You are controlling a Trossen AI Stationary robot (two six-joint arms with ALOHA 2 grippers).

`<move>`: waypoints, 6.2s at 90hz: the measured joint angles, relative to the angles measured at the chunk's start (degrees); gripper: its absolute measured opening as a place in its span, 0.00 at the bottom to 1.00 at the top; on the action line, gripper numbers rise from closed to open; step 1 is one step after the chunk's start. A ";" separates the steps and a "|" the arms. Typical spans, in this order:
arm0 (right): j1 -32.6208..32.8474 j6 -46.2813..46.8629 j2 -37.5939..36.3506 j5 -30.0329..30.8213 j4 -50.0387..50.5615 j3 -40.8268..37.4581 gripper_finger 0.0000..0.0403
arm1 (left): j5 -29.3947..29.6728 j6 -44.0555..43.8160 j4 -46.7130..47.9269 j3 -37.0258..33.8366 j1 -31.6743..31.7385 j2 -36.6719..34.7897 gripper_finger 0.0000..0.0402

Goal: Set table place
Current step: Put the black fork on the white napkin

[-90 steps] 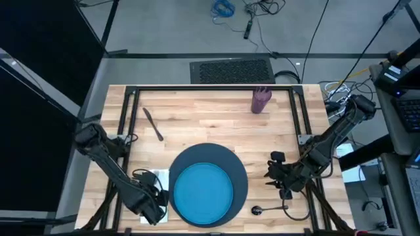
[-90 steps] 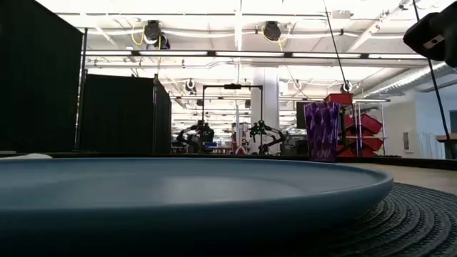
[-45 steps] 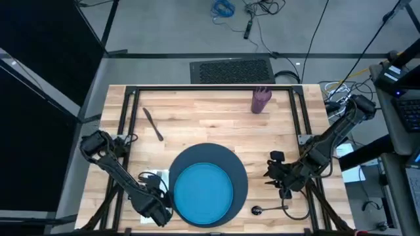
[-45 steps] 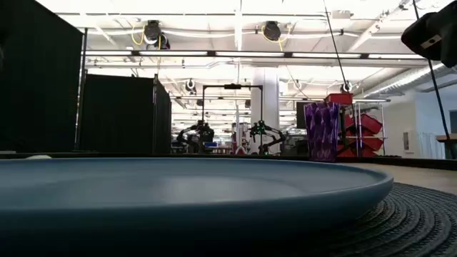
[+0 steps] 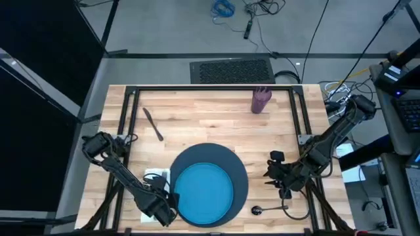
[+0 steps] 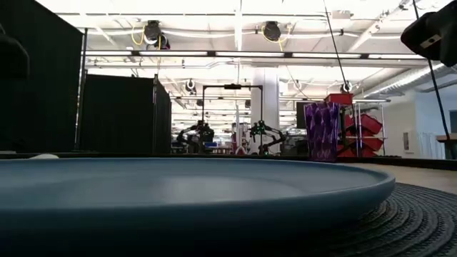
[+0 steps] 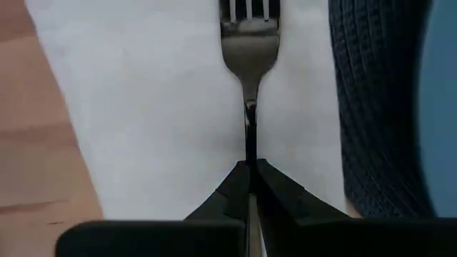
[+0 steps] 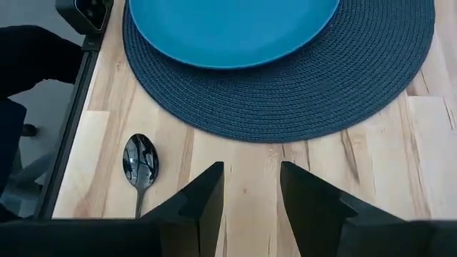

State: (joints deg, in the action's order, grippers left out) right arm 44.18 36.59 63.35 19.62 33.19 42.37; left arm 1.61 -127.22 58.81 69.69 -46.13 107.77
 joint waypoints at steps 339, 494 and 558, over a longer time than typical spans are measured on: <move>0.00 -0.82 -0.02 0.00 -1.71 0.00 0.31 | -0.68 -2.86 3.10 1.20 -0.02 -0.26 0.06; 0.00 -0.86 -0.01 -0.22 -1.73 0.00 0.31 | -0.04 6.22 1.34 0.06 1.11 1.00 0.07; 0.04 -1.02 0.00 -0.22 -1.75 0.00 0.31 | -0.92 9.13 0.53 -0.90 1.18 1.00 0.01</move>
State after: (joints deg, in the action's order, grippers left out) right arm 44.23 35.57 63.35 19.40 31.44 42.37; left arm 0.69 -118.09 59.33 68.79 -44.95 108.76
